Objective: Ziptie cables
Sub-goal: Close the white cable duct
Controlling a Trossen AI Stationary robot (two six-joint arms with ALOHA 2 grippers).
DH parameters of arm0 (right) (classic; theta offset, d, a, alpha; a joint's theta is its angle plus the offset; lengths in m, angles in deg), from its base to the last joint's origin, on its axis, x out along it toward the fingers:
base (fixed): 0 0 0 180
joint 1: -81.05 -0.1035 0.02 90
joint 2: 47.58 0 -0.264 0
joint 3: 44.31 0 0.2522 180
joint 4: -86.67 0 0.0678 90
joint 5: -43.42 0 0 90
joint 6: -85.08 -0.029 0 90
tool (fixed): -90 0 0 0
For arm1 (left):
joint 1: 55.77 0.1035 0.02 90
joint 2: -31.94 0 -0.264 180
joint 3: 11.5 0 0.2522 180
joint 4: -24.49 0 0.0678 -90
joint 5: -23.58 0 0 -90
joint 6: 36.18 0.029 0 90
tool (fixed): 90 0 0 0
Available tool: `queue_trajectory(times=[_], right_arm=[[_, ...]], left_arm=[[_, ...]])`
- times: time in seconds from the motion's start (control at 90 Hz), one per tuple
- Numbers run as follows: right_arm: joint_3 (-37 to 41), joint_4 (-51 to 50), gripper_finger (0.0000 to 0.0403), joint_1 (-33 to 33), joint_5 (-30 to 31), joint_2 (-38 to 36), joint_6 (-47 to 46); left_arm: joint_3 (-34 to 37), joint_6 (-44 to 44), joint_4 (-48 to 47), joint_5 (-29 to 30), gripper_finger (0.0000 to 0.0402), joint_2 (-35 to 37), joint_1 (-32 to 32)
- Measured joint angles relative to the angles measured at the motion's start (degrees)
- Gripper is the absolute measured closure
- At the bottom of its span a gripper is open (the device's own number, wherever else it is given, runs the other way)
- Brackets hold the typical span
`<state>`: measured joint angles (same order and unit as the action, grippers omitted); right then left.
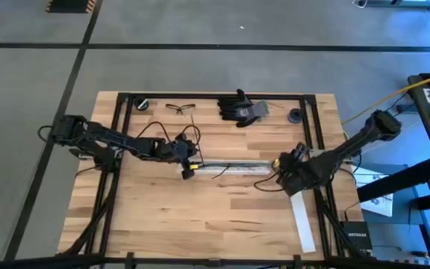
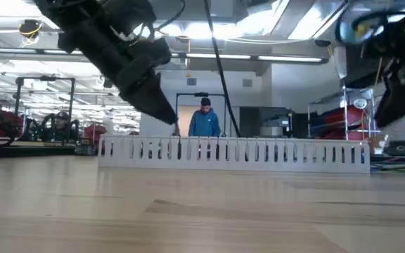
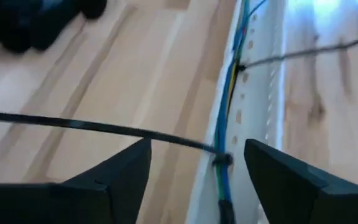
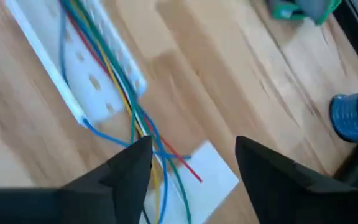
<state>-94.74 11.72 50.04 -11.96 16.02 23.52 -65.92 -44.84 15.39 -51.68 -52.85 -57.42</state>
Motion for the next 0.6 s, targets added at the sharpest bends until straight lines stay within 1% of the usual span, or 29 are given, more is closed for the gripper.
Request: queue_trajectory(times=[0.067,0.122,0.178,0.256,0.333,0.422,0.5,0.6], right_arm=[[0.0,1.0,0.0183,1.5,0.1,-1.9,-1.6],[0.1,2.7,0.0183,2.9,0.2,-2.5,-2.7],[1.0,5.6,0.0183,4.3,0.2,-2.5,-3.0],[2.8,10.4,0.0183,6.2,0.3,-1.9,-2.6],[5.0,15.5,0.0183,7.9,0.5,-0.5,-1.2],[6.2,18.1,0.0183,9.5,1.1,0.5,0.0],[6.3,19.8,0.0183,10.2,2.7,1.3,0.2],[6.3,22.2,0.0183,10.1,6.2,1.7,1.7]], left_arm=[[-1.4,-2.1,-0.7,-0.2,0.0156,0.0,0.3],[-2.7,-6.1,-2.2,-0.4,0.0156,0.0,0.6],[-4.0,-10.3,-3.9,-1.3,0.0158,-0.5,0.7],[-5.8,-13.5,-7.4,-1.7,0.0163,-1.5,0.4],[-7.4,-15.5,-10.5,-2.1,0.0164,-2.9,-0.1],[-9.1,-16.9,-14.8,-2.1,0.0164,-4.7,-0.8],[-11.0,-17.0,-19.4,-1.9,0.0164,-6.0,-1.7],[-13.5,-18.9,-24.0,-2.0,0.0164,-6.2,-2.6]])
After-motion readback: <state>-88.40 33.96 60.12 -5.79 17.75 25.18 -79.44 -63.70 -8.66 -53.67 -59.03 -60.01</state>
